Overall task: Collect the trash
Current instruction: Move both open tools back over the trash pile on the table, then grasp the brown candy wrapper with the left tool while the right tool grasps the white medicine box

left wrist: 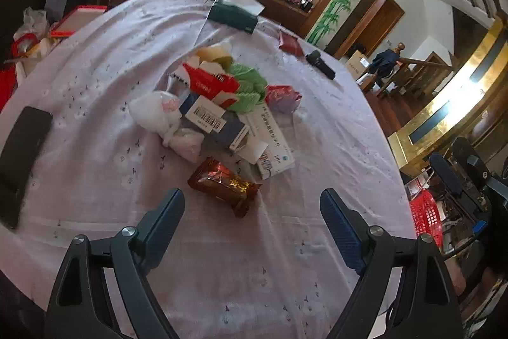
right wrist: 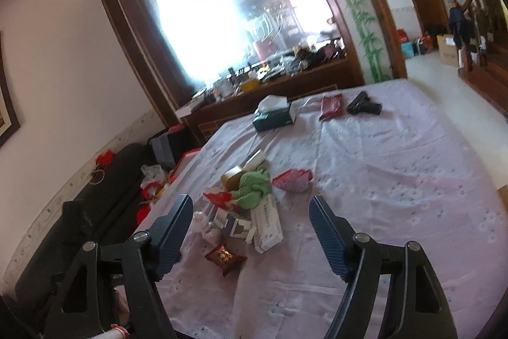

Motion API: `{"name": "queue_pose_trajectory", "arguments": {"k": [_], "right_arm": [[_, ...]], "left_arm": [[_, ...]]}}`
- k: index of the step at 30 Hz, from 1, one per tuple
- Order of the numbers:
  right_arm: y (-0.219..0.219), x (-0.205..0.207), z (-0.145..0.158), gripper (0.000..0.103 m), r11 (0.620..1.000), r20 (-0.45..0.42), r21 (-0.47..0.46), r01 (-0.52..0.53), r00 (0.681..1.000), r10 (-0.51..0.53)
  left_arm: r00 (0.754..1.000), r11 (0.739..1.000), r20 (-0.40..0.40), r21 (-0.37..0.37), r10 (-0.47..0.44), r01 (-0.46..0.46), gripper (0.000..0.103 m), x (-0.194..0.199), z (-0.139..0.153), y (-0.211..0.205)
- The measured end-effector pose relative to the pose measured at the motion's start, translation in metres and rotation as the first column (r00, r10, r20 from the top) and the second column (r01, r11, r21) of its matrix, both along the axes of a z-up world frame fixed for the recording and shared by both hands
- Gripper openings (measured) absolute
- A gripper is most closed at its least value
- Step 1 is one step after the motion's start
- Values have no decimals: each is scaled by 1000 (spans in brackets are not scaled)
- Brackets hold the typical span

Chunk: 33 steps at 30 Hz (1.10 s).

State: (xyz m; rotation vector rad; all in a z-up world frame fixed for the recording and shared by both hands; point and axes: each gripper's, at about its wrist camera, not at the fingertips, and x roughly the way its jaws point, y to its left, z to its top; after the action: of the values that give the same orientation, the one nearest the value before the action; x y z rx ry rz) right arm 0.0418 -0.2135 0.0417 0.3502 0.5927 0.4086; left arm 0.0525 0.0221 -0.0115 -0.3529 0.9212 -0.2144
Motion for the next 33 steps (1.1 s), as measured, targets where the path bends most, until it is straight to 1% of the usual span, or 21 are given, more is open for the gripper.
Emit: {"name": "queue_pose_trajectory", "arguments": {"k": [3,8,10,12,13,14,16,19,21,23,26,29,33], "right_arm": [[4,13,-12,75,1000,-36,12,-22,999,22],[11,30,-29,73,999,-76,15,-40,996,41],[12,39,-36,69,998,-100,30,-53,993,55],[14,48,-44,68,997,-123,45,-63,990,68],[15,55,-50,66,996,-142,55,-68,987,75],[17,61,-56,65,995,-162,63,-75,983,84],[21,72,-66,62,994,-199,75,-84,975,98],[30,92,-84,58,990,-260,92,-106,957,126],[35,103,-92,57,990,-292,83,-113,947,132],[42,113,-99,56,990,-313,71,-125,939,141],[52,128,-110,54,990,-352,48,-131,925,140],[61,141,-121,52,991,-386,22,-134,913,132],[69,149,-130,52,991,-412,3,-137,903,126]], "left_arm": [[999,1000,-37,7,14,-14,86,10,-11,0],[993,999,-111,13,32,-30,86,28,-30,-3],[989,999,-142,12,32,-31,86,38,-38,-6],[985,1000,-169,4,20,-19,84,46,-46,-10],[984,1000,-177,7,15,-14,79,49,-49,-12],[981,1000,-191,13,16,-14,72,53,-53,-14],[977,1000,-215,6,13,-12,64,59,-59,-16],[970,1000,-242,18,25,-21,56,67,-69,-15],[968,999,-250,21,33,-29,49,69,-73,-11],[969,999,-244,21,40,-36,35,69,-74,-5],[970,999,-242,-17,34,-39,32,68,-76,9],[972,999,-232,-12,33,-37,32,64,-75,19],[974,1000,-225,-23,8,-13,31,53,-75,31]]}}
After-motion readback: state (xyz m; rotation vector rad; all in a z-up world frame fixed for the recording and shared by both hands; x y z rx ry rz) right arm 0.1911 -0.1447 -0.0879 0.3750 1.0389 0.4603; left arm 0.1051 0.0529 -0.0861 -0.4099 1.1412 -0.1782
